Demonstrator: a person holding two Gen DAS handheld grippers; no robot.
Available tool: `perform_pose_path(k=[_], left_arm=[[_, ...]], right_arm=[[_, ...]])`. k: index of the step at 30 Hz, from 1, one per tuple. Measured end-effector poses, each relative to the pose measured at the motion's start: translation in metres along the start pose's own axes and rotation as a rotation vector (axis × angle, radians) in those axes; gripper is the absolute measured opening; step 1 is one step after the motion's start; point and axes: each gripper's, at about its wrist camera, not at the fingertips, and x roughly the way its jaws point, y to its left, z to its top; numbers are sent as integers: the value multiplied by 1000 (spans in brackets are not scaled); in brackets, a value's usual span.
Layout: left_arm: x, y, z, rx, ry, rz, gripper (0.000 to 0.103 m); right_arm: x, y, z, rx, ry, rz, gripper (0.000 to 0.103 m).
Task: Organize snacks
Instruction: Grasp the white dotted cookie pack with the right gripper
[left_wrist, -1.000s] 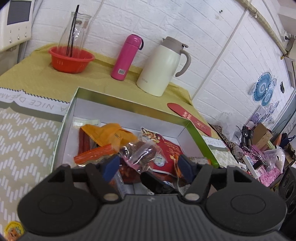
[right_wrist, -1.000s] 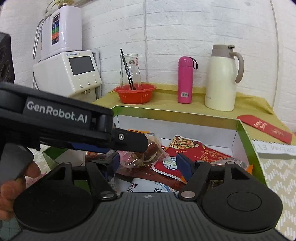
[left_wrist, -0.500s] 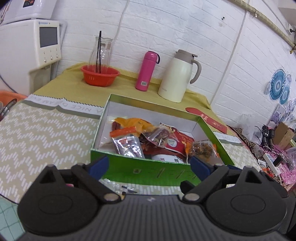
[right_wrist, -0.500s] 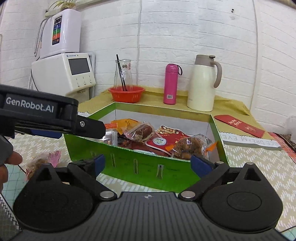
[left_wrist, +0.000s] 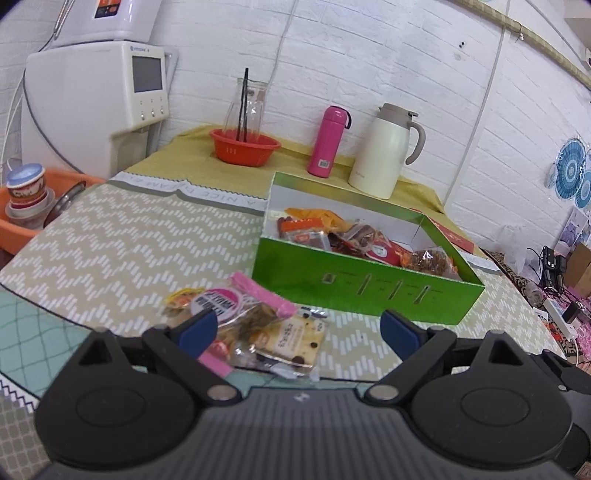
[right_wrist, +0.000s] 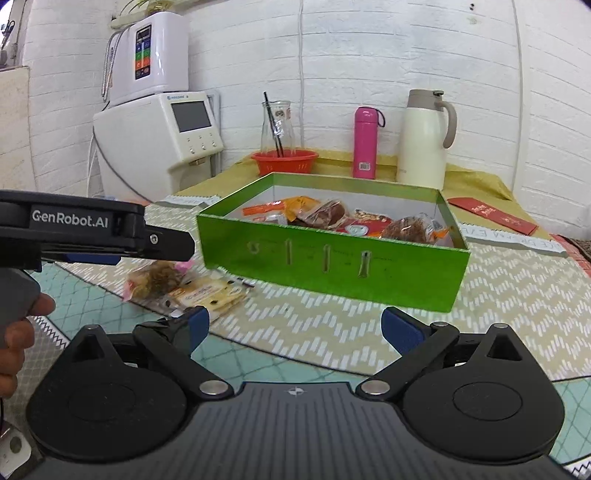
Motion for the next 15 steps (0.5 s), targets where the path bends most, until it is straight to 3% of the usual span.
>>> perform_pose_path(k=[10, 15], left_arm=[[-25, 73, -29, -149, 69, 22, 93], [-30, 88, -29, -183, 51, 12, 93]], right_arm=[[19, 36, -6, -41, 63, 161, 103], [32, 54, 4, -75, 63, 208, 103]])
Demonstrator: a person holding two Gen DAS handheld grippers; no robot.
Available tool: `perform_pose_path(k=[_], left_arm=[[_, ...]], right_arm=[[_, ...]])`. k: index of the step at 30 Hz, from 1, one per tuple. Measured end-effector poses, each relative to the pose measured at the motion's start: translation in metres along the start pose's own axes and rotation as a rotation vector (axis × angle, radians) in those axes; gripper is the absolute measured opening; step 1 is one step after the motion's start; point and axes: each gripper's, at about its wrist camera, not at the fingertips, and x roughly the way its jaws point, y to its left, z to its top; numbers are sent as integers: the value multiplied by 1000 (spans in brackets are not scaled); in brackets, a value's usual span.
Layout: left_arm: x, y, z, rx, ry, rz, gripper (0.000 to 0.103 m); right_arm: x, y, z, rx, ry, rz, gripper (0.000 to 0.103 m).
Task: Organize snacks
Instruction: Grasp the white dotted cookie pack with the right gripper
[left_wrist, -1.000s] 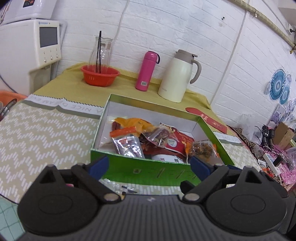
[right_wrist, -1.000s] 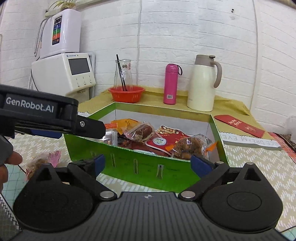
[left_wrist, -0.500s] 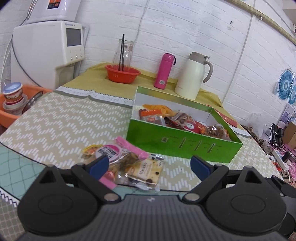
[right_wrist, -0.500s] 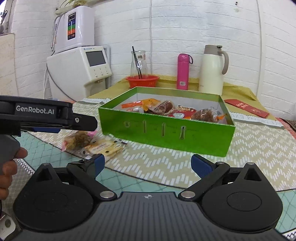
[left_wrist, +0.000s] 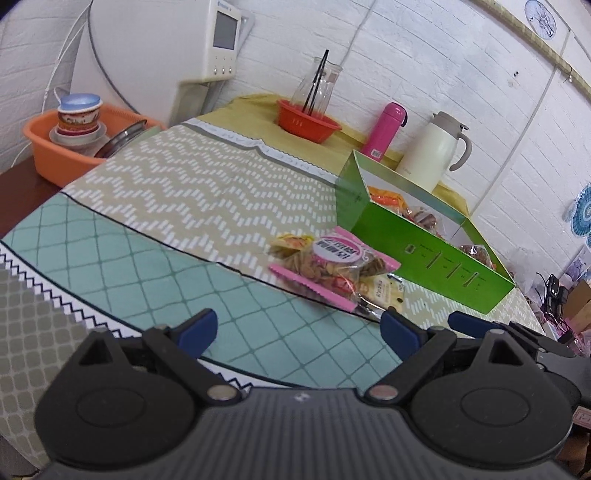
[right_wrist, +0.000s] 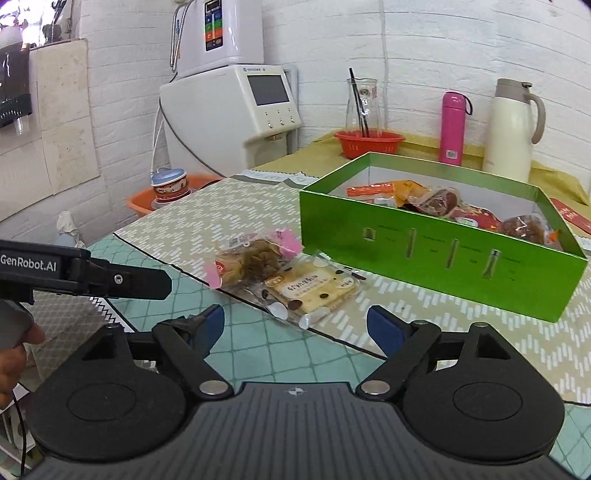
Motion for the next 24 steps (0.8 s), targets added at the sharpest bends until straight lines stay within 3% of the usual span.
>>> perform_pose_path(k=[5, 11, 15, 16, 17, 18, 24], left_arm=[[-1, 11, 4, -27, -1, -17, 93], [3, 11, 2, -28, 23, -64, 93], [8, 2, -1, -9, 35, -91, 93], [8, 0, -1, -13, 39, -101, 93], [8, -2, -2, -7, 53, -113, 93], [9, -5, -2, -1, 58, -126, 93], [12, -32, -10, 62, 101, -244, 93]], right_arm=[[22, 13, 6, -67, 25, 3, 103], [56, 21, 10, -199, 60, -113, 103], [63, 14, 15, -189, 71, -81, 103], [59, 13, 14, -187, 55, -70, 89], [54, 12, 13, -192, 43, -72, 82], [49, 13, 11, -203, 41, -74, 64], [16, 8, -6, -263, 53, -77, 60]])
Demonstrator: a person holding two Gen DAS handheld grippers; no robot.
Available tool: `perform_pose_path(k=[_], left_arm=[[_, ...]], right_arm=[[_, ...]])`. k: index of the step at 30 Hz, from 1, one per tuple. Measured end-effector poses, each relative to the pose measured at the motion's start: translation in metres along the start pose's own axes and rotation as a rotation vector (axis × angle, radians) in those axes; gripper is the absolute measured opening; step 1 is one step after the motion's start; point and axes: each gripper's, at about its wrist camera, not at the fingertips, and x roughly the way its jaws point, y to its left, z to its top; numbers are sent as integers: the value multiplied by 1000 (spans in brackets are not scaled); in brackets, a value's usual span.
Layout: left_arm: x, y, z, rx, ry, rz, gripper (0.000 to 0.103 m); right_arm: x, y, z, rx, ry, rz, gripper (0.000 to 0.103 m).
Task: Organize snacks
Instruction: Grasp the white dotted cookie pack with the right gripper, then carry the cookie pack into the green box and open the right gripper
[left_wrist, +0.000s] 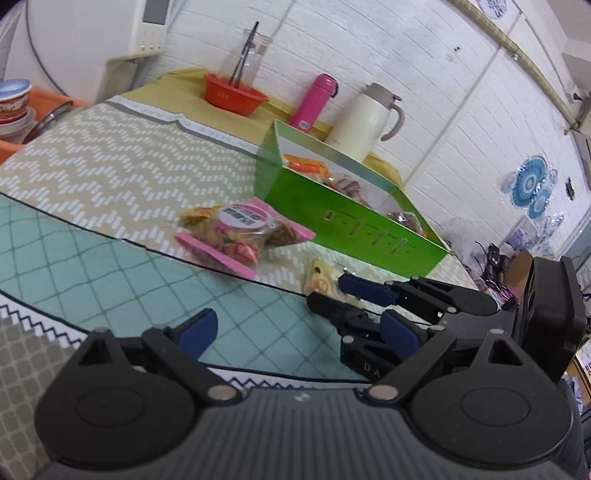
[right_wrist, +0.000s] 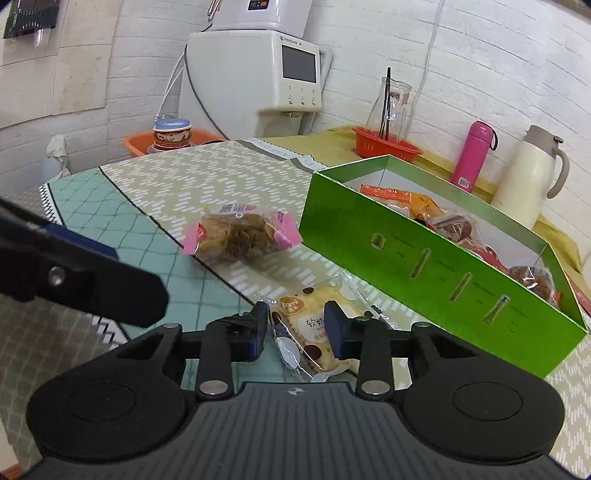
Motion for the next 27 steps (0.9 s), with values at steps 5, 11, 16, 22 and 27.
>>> perform_pose_path(k=[5, 11, 16, 22, 27], left_arm=[[20, -23, -3, 45, 48, -58, 93], [51, -45, 1, 108, 122, -87, 90], [69, -47, 4, 113, 180, -80, 60], [79, -53, 7, 152, 192, -64, 60], [79, -68, 0, 247, 175, -14, 39]], right_arm=[[-37, -9, -21, 52, -22, 47, 69], [-54, -36, -41, 282, -27, 63, 98], [-48, -40, -44, 326, -7, 81, 99], [-39, -40, -47, 331, 1, 97, 99], [-38, -38, -46, 318, -7, 56, 78]])
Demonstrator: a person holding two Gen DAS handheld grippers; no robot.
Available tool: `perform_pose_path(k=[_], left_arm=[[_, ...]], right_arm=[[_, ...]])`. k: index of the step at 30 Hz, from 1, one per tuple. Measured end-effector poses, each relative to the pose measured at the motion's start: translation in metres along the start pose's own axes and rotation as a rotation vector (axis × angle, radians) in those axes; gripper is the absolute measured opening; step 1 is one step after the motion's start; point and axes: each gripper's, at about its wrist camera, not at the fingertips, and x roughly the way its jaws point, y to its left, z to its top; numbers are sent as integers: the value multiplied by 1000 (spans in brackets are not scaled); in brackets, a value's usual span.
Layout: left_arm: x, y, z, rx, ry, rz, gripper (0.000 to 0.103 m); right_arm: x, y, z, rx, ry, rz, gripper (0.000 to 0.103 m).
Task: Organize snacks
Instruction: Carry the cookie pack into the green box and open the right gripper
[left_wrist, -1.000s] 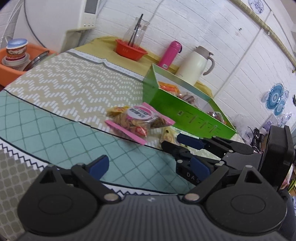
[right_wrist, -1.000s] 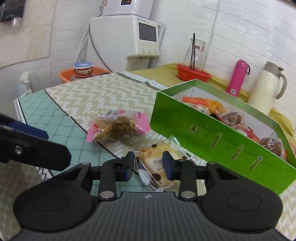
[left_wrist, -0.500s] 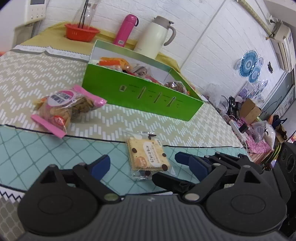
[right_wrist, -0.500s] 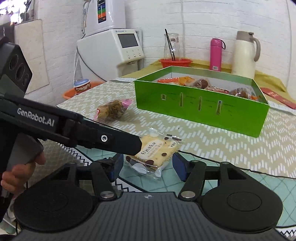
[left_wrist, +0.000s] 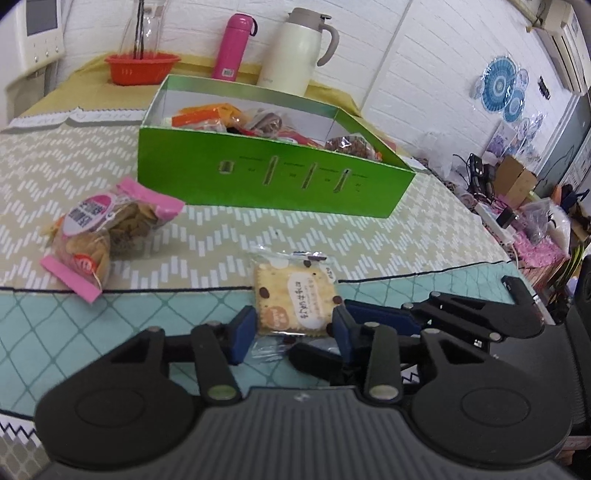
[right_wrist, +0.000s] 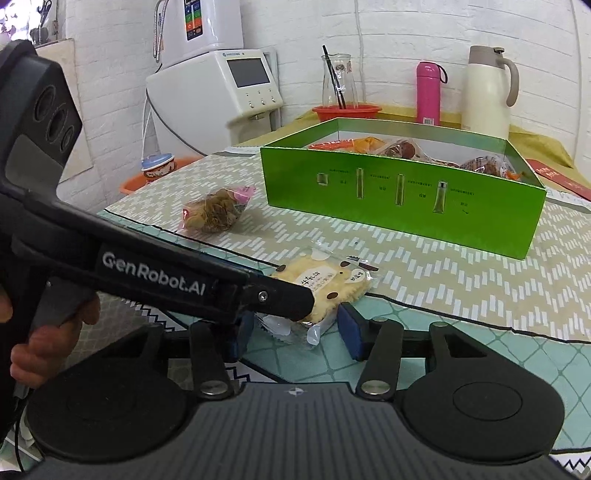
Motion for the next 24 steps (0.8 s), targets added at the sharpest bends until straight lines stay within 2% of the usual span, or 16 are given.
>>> perform_pose_path(k=[3, 6, 13, 18, 24], left_arm=[[-6, -4, 3, -1, -15, -18, 36], [-14, -12, 9, 20, -51, -31, 36], [-30, -33, 48, 92, -173, -50, 36], [-12, -37, 87, 104, -203, -37, 36], [29, -30, 125, 61, -171, -33, 36]], right_arm=[[-5, 0, 1, 4, -11, -36, 73], [-17, -1, 7, -7, -44, -56, 72], [-37, -12, 40, -19, -178, -96, 73], [-26, -29, 66, -22, -244, -135, 73], [3, -58, 85, 38, -252, -155, 72]])
